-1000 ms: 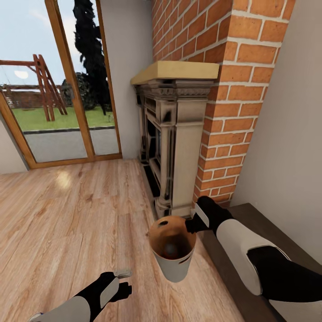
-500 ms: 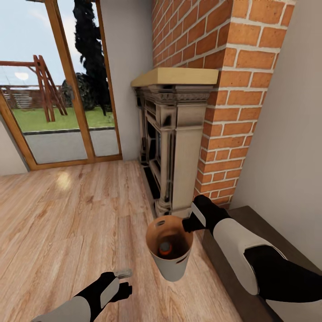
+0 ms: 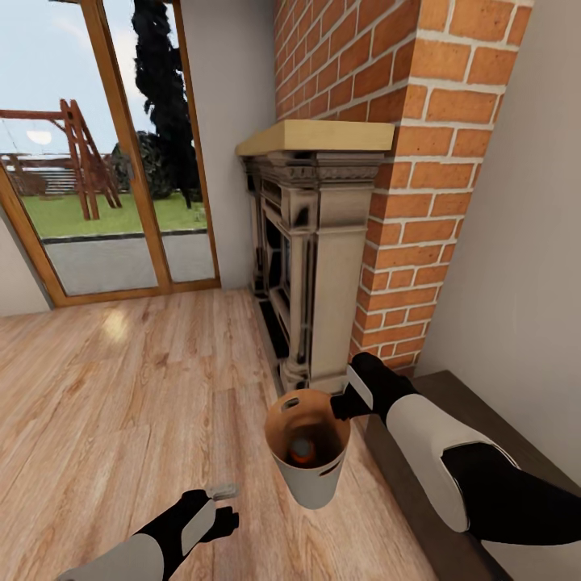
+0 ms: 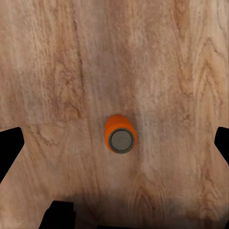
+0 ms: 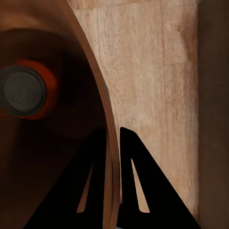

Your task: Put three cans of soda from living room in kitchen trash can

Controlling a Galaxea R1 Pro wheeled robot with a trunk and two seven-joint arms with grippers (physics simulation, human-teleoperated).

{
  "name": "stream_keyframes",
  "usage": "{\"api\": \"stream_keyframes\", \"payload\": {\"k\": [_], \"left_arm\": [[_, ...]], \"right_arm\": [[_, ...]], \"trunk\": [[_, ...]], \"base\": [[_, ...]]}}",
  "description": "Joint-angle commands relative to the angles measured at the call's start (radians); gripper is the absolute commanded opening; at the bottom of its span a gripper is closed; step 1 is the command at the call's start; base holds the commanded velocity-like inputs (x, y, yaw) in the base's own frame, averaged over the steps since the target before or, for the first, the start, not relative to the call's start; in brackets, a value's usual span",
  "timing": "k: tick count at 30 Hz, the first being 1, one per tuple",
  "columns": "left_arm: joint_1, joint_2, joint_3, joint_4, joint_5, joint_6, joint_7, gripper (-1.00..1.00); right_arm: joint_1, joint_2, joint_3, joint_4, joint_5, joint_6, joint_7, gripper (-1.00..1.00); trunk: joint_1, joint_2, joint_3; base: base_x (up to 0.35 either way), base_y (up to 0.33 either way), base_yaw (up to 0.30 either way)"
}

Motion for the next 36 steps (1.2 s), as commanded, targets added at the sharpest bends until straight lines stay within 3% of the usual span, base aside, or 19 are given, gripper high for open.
{"api": "stream_keyframes", "payload": {"k": [1, 30, 36], "left_arm": [[0.0, 0.0, 0.0, 0.0, 0.0, 0.0, 0.0, 1.0], [0.0, 0.0, 0.0, 0.001, -0.001, -0.004, 0.001, 1.0], [0.0, -0.001, 0.0, 0.0, -0.001, -0.004, 0.0, 1.0]], "right_arm": [[0.0, 0.0, -0.004, 0.0, -0.018, 0.0, 0.005, -1.0], [-0.001, 0.0, -0.007, -0.003, -0.018, 0.0, 0.004, -1.0], [-0.03, 0.004, -0.014, 0.048, -0.022, 0.0, 0.005, -1.0]], "trunk": [[0.004, -0.007, -0.003], [0.115, -0.21, -0.094], [0.138, -0.252, -0.113]], "base": [[0.0, 0.0, 0.0], [0.0, 0.0, 0.0], [0.0, 0.0, 0.0]]}}
